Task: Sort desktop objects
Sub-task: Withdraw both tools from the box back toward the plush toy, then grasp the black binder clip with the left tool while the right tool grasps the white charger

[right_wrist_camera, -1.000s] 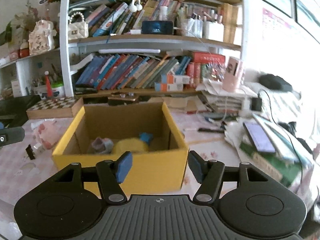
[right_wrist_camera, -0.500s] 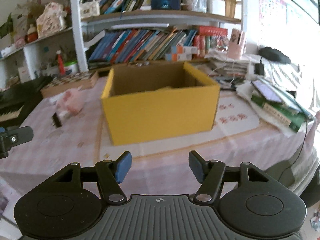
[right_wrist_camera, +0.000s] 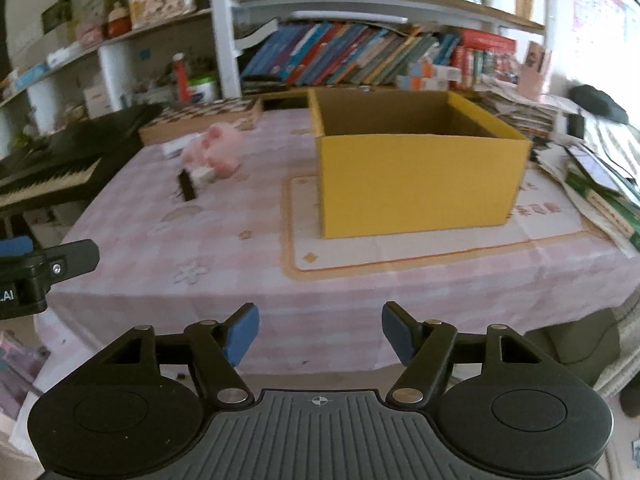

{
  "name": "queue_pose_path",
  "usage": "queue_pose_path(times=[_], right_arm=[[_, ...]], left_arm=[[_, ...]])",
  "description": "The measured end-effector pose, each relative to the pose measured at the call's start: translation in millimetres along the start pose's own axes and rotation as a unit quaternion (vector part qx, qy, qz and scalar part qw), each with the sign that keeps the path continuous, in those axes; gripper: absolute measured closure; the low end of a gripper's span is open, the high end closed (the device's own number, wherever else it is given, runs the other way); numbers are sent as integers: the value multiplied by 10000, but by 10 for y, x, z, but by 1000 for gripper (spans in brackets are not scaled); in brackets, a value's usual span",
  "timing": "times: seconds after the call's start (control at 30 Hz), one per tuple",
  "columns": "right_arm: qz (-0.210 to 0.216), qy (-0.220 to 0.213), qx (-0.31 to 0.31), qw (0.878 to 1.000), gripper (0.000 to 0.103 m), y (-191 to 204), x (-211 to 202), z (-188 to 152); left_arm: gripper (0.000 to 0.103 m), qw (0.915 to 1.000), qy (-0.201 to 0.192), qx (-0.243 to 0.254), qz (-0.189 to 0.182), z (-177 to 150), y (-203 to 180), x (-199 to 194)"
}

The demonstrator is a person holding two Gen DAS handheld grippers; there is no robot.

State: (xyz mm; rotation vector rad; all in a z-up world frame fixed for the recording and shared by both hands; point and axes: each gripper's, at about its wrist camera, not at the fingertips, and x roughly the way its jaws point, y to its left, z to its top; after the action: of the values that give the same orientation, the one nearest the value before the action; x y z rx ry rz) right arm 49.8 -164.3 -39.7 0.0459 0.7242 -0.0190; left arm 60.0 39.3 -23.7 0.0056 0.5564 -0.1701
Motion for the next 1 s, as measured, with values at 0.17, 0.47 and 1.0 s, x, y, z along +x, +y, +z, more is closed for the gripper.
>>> queue_pose_path(times=[0.17, 0.47, 1.0], right_arm=[[176, -13, -197, 9996, 32, 221, 10, 6], [481, -38, -572, 9972, 32, 546, 39, 61], [654, 81, -768, 9949, 32, 702, 280, 228]], left_arm=[[0, 9999, -35, -100, 122, -18, 165, -65], [0, 9989, -91, -321, 339, -25, 434, -125], [0, 9981, 82, -457, 399, 12, 533, 97]])
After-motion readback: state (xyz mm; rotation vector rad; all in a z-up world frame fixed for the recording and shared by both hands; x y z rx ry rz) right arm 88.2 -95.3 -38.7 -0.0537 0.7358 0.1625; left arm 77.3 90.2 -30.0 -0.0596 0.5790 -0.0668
